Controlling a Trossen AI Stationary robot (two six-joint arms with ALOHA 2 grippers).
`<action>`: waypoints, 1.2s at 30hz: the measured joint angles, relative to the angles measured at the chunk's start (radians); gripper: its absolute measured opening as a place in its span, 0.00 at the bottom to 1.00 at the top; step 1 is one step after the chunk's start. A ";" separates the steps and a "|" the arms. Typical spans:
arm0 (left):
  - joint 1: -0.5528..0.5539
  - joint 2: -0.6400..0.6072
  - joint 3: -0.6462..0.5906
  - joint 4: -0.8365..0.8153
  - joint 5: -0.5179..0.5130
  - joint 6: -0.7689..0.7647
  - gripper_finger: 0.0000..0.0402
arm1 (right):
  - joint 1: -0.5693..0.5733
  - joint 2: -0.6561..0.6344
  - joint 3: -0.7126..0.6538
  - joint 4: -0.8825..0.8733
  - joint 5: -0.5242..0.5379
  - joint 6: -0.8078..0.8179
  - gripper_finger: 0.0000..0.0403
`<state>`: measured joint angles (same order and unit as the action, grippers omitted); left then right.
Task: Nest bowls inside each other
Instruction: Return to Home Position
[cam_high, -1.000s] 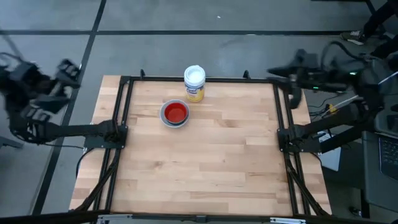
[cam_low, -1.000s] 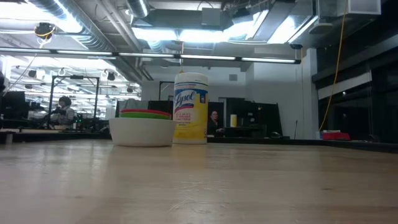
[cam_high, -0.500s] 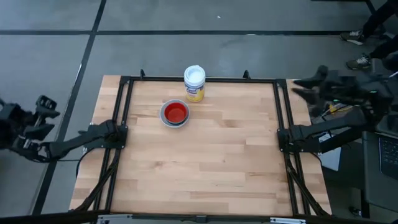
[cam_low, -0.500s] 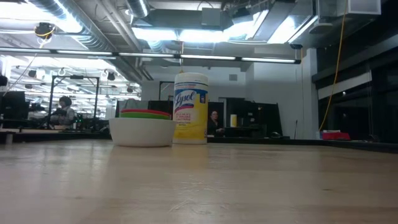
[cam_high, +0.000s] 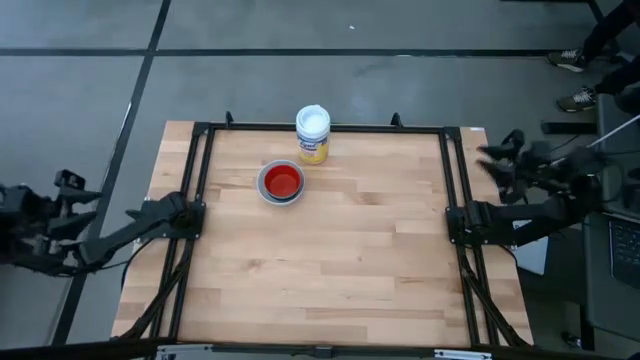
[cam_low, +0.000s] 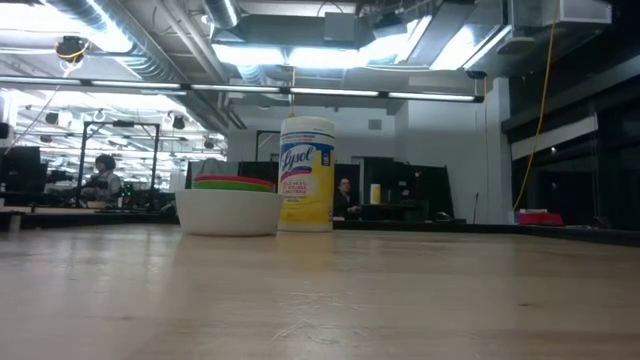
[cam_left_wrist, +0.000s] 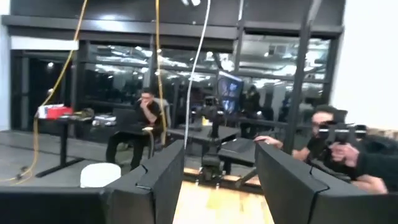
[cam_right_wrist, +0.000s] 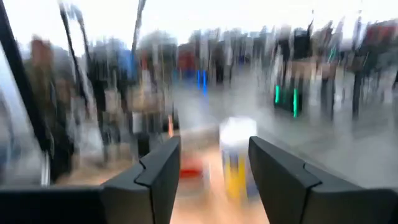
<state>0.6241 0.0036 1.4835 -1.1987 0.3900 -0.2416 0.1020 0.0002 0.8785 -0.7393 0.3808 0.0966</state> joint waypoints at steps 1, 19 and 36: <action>0.020 0.000 -0.007 0.002 0.011 0.003 0.48 | -0.004 0.003 -0.006 -0.042 -0.007 0.000 0.48; 0.266 0.000 -0.317 0.312 0.310 0.044 0.48 | -0.029 -0.001 -0.516 0.464 0.007 0.072 0.41; 0.219 -0.001 -1.132 1.026 0.389 0.011 0.48 | -0.028 -0.001 -0.761 0.724 0.075 0.080 0.36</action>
<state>0.8433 0.0029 0.3514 -0.1730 0.7788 -0.2309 0.0737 -0.0006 0.1175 -0.0148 0.4561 0.1764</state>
